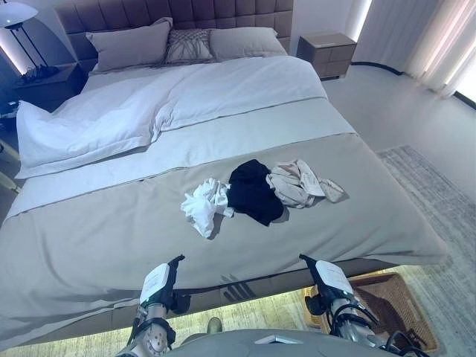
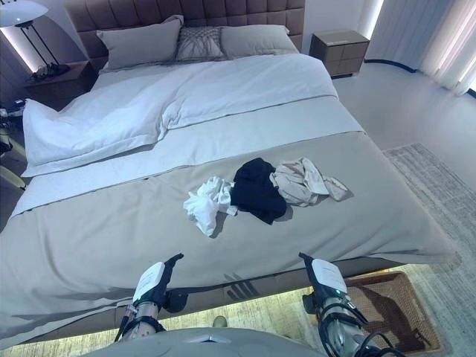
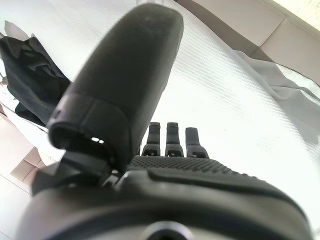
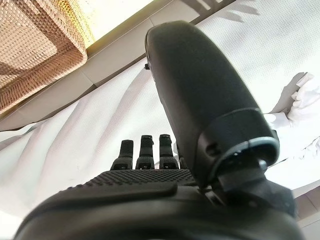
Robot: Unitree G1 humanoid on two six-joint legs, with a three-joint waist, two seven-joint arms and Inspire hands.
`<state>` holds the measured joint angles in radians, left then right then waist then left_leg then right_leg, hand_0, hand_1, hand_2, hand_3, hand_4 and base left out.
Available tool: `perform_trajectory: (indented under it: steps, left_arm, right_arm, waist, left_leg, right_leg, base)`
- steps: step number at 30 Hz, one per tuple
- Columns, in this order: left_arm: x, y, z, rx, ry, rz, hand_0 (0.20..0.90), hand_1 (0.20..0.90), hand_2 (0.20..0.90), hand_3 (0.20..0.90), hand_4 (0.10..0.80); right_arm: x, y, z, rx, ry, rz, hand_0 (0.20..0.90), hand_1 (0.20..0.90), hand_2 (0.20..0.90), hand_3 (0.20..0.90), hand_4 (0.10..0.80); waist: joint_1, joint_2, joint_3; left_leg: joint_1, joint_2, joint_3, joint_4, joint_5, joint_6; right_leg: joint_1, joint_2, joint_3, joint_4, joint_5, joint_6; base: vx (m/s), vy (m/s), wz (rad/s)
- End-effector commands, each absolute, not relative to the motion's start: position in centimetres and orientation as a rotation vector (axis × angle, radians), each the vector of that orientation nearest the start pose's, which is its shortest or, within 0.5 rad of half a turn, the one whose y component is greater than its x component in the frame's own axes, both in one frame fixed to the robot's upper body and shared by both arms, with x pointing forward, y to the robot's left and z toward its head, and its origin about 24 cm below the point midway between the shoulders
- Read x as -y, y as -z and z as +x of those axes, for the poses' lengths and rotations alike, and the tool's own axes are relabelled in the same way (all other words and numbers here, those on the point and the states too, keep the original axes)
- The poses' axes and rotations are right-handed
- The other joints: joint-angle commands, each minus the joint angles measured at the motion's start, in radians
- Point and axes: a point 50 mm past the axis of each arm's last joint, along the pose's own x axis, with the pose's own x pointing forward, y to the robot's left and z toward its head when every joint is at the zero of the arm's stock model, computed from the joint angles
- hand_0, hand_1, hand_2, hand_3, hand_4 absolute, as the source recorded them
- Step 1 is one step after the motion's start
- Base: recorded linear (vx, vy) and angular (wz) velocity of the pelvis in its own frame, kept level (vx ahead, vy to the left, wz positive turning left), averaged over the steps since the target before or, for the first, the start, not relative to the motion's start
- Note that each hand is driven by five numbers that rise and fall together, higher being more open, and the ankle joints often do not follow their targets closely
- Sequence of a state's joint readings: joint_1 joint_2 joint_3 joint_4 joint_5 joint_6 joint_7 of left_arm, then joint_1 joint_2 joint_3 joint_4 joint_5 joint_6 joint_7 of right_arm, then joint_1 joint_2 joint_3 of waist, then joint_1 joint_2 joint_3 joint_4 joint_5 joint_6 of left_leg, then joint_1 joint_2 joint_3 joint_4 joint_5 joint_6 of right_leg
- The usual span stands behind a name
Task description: Pick up the clothes from the bed and place them into the basket
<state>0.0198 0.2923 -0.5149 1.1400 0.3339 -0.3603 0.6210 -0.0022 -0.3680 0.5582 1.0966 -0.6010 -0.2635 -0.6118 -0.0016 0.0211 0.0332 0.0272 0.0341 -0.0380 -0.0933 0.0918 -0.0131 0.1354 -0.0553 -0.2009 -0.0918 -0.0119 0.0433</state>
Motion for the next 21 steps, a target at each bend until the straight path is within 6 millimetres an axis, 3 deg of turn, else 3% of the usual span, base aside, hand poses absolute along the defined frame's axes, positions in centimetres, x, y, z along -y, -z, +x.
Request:
perform_trajectory:
  steps: [1, 21]
  left_arm:
    - [-21.46, 11.21, 16.84, -0.387, 0.016, 0.904, 0.9, 0.9, 0.9, 0.9, 0.8]
    - [-21.51, 11.13, 16.78, -0.382, 0.012, 0.897, 0.9, 0.9, 0.9, 0.9, 0.8]
  right_arm:
    - [20.64, 11.63, 16.44, -0.335, -0.2, -1.155, 0.9, 0.9, 0.9, 0.9, 0.8]
    - [20.73, 11.34, 16.6, -0.305, -0.175, -1.16, 0.9, 0.9, 0.9, 0.9, 0.8]
  waist:
    - [0.02, -0.043, 0.017]
    - [0.02, -0.041, 0.022]
  left_leg:
    - [0.046, -0.01, 0.033, 0.006, -0.075, 0.01]
    - [0.046, -0.01, 0.033, 0.006, -0.075, 0.011]
  right_leg:
    - [-0.04, -0.045, 0.048, 0.019, 0.065, 0.043]
    - [-0.04, -0.045, 0.049, 0.021, 0.064, 0.044]
  base:
    - [0.0, 0.0, 0.0]
    - [0.0, 0.0, 0.0]
